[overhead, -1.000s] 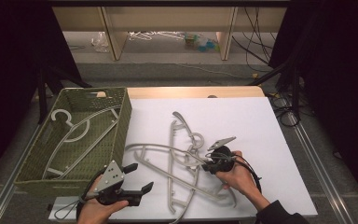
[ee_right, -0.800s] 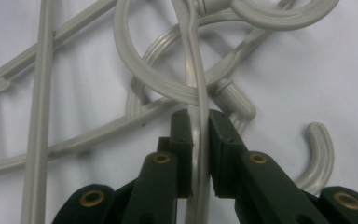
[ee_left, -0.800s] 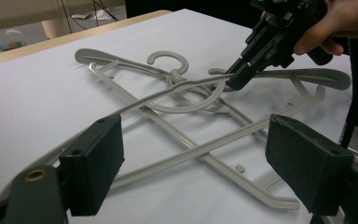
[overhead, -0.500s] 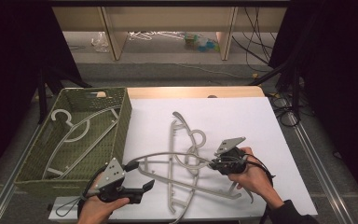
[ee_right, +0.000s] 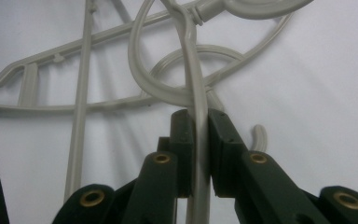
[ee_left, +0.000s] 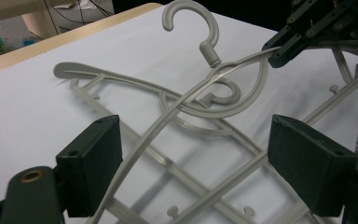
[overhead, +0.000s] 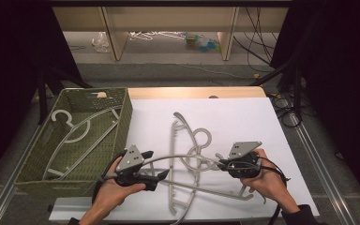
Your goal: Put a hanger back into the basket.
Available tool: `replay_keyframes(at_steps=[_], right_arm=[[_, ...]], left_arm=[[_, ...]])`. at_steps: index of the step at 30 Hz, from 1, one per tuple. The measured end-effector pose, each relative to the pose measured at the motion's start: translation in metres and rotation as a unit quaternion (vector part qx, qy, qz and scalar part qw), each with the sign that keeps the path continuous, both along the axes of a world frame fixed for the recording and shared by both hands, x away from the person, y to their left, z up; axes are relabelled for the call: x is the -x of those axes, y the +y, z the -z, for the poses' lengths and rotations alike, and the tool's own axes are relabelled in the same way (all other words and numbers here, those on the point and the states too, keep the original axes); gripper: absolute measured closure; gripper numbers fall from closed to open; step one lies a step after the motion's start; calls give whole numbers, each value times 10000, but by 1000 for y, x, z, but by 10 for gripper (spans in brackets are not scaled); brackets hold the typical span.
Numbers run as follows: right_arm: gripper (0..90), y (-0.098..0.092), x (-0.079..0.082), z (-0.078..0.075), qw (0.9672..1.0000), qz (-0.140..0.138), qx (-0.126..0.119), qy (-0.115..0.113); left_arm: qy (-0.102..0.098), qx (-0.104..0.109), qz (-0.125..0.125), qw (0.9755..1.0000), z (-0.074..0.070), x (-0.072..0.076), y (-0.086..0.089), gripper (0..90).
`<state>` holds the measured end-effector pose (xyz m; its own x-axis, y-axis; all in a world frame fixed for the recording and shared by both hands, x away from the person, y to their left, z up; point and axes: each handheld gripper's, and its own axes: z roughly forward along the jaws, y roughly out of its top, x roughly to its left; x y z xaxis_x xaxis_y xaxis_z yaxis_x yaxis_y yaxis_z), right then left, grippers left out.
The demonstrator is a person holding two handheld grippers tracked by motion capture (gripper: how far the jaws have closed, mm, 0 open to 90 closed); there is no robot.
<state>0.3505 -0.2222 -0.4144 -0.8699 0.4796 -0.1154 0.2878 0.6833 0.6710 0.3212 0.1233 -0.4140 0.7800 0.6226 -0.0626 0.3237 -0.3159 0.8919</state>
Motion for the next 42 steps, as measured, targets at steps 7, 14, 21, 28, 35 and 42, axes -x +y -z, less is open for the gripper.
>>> replay_keyframes(at_steps=[7,14,21,28,35,42], right_arm=[[817,-1,6,-5,10000,-49,-21,-29],[817,-1,12,-13,9996,-200,-139,-118],[817,-2,16,-18,9991,-291,-181,-244],[818,-1,19,-22,9988,-341,-213,-295],[817,-1,20,-23,9985,-376,-247,-323],[817,0,20,-23,9984,-391,-248,-331]], left_arm=[[140,-180,232,9995,1,-13,-13,203],[159,-291,337,9989,2,-27,-23,192],[238,-438,657,9966,8,-40,-45,225],[168,-535,819,9951,10,-46,-60,311],[35,-711,975,9927,11,-49,-67,450],[-77,-1008,1289,9865,10,-52,-73,658]])
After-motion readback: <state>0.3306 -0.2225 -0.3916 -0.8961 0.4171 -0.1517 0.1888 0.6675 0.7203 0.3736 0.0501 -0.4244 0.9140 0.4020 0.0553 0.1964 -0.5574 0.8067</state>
